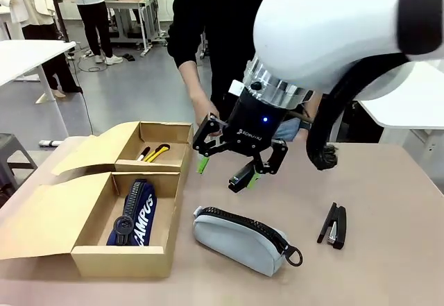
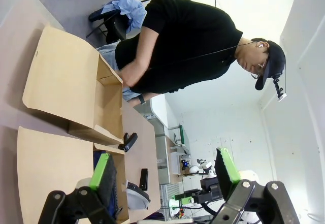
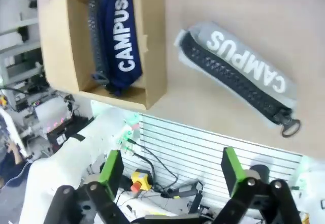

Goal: Place items inside the box.
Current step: Pick up a Pencil pouch or Stapler and place it inside the Mailer Box closest to the robot.

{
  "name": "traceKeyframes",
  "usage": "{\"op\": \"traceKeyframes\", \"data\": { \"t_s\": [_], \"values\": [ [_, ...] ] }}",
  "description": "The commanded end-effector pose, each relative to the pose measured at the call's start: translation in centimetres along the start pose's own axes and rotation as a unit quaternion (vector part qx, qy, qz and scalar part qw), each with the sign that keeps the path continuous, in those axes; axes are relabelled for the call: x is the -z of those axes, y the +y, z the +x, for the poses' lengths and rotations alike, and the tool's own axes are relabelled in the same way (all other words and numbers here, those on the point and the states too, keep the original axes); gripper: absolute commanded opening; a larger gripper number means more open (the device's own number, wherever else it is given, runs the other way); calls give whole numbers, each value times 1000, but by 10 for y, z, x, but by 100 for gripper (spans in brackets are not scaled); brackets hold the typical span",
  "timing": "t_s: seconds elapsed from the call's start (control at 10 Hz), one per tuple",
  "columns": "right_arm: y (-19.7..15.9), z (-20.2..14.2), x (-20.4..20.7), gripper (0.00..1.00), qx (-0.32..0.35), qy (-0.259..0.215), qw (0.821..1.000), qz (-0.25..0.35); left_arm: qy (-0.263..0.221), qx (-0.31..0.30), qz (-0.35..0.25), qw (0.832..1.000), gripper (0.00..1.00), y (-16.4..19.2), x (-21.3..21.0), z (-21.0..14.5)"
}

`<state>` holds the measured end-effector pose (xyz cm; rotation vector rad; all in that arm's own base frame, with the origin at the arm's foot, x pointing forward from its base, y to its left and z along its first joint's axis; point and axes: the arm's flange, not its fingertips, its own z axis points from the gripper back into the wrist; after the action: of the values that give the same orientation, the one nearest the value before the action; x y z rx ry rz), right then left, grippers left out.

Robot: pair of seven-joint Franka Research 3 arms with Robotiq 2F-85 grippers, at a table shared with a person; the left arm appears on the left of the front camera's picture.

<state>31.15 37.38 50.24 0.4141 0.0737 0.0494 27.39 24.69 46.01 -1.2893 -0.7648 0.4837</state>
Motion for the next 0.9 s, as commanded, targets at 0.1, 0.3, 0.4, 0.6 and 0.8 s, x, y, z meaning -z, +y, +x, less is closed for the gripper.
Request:
{"op": "traceKeyframes", "data": {
  "t_s": [0.1, 0.3, 0.4, 0.6, 0.8],
  "values": [
    [-14, 4, -39, 100, -7, -36, 998, 59, -6, 11, -13, 1000, 100, -1, 2, 1],
    [-62, -9, -138, 100, -14, -75, 982, 174, -6, 11, -13, 1000, 100, -1, 2, 1],
    [-95, -29, -198, 100, -7, -125, 952, 279, -6, 11, -13, 1000, 100, -1, 2, 1],
    [-171, -66, -257, 100, 57, -202, 913, 350, -6, 11, -13, 1000, 100, -1, 2, 1],
    [-257, -83, -275, 100, 122, -252, 900, 335, -6, 11, -13, 1000, 100, -1, 2, 1]
  ]
}}
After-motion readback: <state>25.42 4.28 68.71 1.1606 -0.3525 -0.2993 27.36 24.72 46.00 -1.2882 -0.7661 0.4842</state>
